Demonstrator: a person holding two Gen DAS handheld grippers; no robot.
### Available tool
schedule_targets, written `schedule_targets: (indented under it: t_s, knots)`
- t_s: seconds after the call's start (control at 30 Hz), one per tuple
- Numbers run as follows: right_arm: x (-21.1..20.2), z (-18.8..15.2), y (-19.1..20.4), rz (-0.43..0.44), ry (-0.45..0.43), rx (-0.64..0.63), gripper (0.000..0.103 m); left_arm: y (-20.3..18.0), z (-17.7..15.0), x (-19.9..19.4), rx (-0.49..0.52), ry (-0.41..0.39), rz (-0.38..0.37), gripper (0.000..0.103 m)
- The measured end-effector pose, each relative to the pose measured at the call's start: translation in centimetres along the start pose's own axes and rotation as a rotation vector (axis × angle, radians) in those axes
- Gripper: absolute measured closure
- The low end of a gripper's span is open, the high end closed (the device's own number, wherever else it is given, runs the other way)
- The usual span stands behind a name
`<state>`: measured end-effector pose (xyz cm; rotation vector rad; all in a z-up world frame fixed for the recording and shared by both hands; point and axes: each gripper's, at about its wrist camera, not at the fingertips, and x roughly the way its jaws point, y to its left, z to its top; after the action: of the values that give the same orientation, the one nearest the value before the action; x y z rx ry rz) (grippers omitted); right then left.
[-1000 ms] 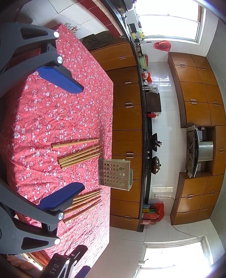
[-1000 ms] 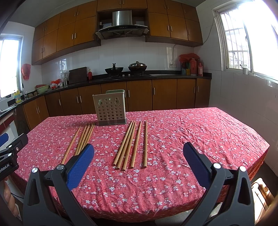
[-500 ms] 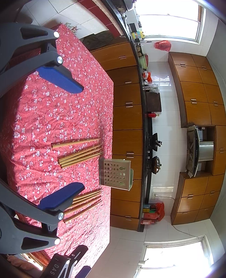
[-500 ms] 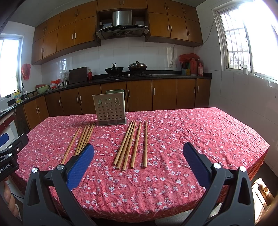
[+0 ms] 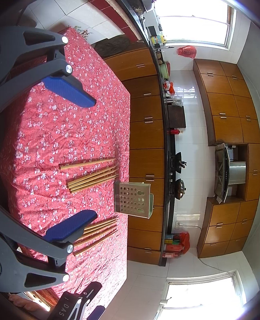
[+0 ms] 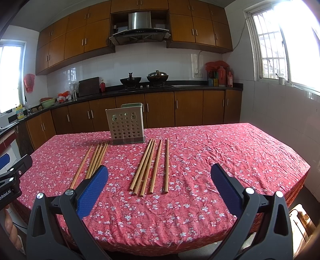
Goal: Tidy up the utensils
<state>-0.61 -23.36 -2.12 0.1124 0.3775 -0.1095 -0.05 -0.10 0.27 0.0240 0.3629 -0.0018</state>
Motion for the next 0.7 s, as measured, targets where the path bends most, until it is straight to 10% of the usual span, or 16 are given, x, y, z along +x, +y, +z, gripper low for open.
schedule_targets:
  t_s: [0.7]
  knots:
    - [0.07, 0.17, -0.10, 0.000, 0.000, 0.000, 0.002, 0.01, -0.04, -0.06, -0.001, -0.001, 0.001, 0.004]
